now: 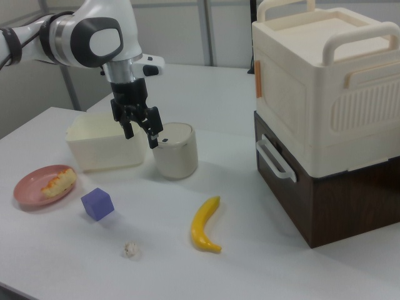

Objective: Put the bread on the table

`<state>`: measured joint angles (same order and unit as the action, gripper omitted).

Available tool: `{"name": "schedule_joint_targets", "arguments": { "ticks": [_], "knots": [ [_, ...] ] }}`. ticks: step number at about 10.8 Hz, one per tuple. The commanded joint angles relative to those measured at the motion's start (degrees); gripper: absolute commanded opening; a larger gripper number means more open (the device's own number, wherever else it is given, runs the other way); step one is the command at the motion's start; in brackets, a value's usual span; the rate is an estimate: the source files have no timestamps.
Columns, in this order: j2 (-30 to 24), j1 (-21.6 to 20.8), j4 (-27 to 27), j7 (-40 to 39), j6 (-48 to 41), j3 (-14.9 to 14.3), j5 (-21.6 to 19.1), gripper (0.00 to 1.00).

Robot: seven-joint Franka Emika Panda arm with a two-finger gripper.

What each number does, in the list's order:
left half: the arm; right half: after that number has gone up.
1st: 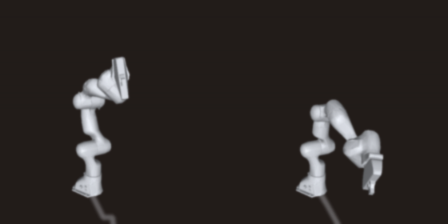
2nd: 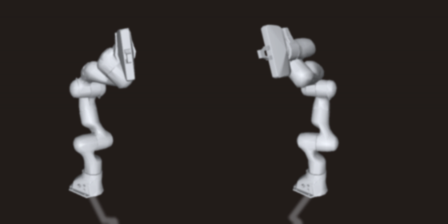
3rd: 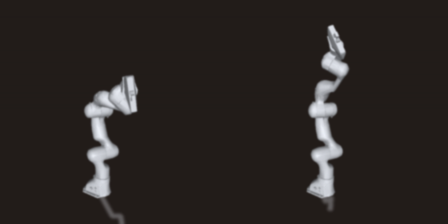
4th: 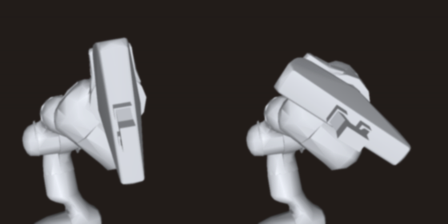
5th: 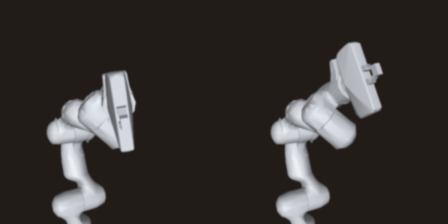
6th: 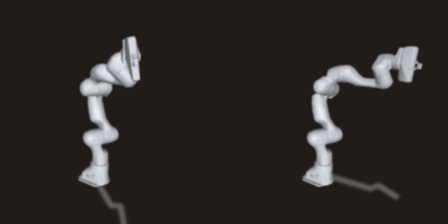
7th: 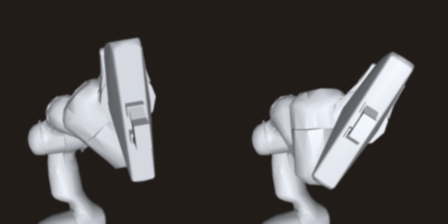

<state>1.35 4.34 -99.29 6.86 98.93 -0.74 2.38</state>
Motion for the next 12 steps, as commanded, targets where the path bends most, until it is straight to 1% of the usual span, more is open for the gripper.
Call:
{"name": "schedule_joint_targets", "arguments": {
  "ticks": [1,2,3,4,5,6,7,8,9,11,12],
  "knots": [
    [2.58,-0.65,3.56,-1.15,-1.64,-0.4,-1.41,1.0],
    [2.6,-0.82,3.49,-1.41,-1.55,-0.4,-1.41,0.97],
    [2.6,-0.91,3.49,-1.5,-1.55,-0.4,-1.41,0.91],
    [2.69,-0.91,3.58,-1.59,-1.46,-0.4,-1.41,0.8],
    [2.69,-0.91,3.58,-2.02,-1.37,-0.4,-1.5,0.65],
    [2.69,-0.91,3.49,-3.59,-1.2,-0.4,-1.5,0.53],
    [2.78,-0.91,3.49,-4.74,-0.94,-0.32,-1.67,0.36],
    [3.3,-0.91,3.49,-4.93,1.33,-0.4,-2.63,0.2],
    [3.57,-1.0,3.58,-4.93,4.22,-0.4,-3.16,0.15],
    [5.32,-1.18,3.58,-5.71,11.77,-0.05,-4.21,0.15],
    [6.81,-1.87,4.36,-6.85,16.77,-0.05,-5.79,0.15]
  ]
}}
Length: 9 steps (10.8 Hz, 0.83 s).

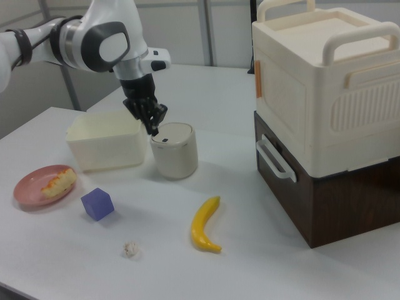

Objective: Put the bread on the table

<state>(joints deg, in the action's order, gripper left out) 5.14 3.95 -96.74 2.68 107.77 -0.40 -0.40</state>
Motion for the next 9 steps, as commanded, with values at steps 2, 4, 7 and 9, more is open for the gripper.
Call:
{"name": "schedule_joint_targets", "arguments": {
  "ticks": [2,4,7,9],
  "knots": [
    [6.89,-2.01,3.74,-3.03,14.9,-0.56,-3.12,0.14],
    [11.54,-4.81,6.11,-2.59,19.3,-0.74,-2.94,0.14],
    [16.82,-7.72,6.3,-2.24,24.4,-0.83,-2.68,0.14],
    [17.63,-8.08,6.39,-1.45,24.59,-0.92,-2.67,0.14]
  ]
}}
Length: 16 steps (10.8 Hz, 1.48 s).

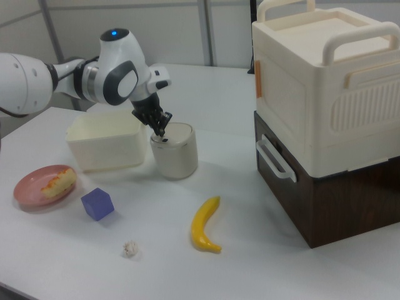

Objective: Put the bread on the table

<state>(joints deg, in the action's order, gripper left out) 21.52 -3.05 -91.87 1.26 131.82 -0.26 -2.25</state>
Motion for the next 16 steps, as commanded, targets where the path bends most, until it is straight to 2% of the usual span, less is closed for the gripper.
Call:
{"name": "schedule_joint_targets", "arguments": {
  "ticks": [1,3,5,8,9,10,11,12,14,16],
  "knots": [
    [0.46,-1.0,2.39,-0.12,0.19,-1.32,-1.17,0.14],
    [-3.48,-1.26,2.84,-0.3,-3.3,-1.85,-1.35,0.14],
    [-6.22,-1.52,2.66,-0.65,-10.67,-1.15,-1.44,0.14],
    [-8.77,-5.03,2.04,-3.9,-26.38,-0.71,-1.61,0.23],
    [-8.78,-6.08,2.04,-3.47,-28.96,-0.36,-1.62,0.29],
    [-8.78,-7.48,1.35,-2.33,-29.42,-0.35,-1.79,0.53],
    [-8.78,-8.54,0.56,0.2,-29.34,-0.44,-1.97,0.84],
    [-8.69,-9.25,0.46,2.06,-28.91,-0.44,-1.97,1.0],
    [-8.17,-11.18,0.46,4.0,-28.55,-0.44,-1.97,1.0],
    [-8.43,-10.93,0.46,4.01,-28.81,-0.35,-2.23,1.0]
  ]
}}
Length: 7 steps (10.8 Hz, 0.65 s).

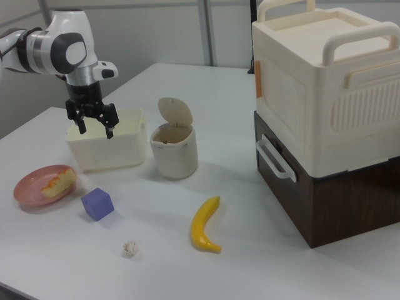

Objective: Put the bread on the table

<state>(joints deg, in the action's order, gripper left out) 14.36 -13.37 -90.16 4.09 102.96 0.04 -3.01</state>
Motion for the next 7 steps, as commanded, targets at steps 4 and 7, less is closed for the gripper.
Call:
{"name": "schedule_joint_targets", "arguments": {
  "ticks": [4,7],
  "knots": [
    [-1.44,1.85,0.76,-2.32,1.09,-1.44,-1.21,0.7],
    [-1.61,2.03,1.04,-3.39,4.77,-3.11,-0.95,0.11]
  ]
}}
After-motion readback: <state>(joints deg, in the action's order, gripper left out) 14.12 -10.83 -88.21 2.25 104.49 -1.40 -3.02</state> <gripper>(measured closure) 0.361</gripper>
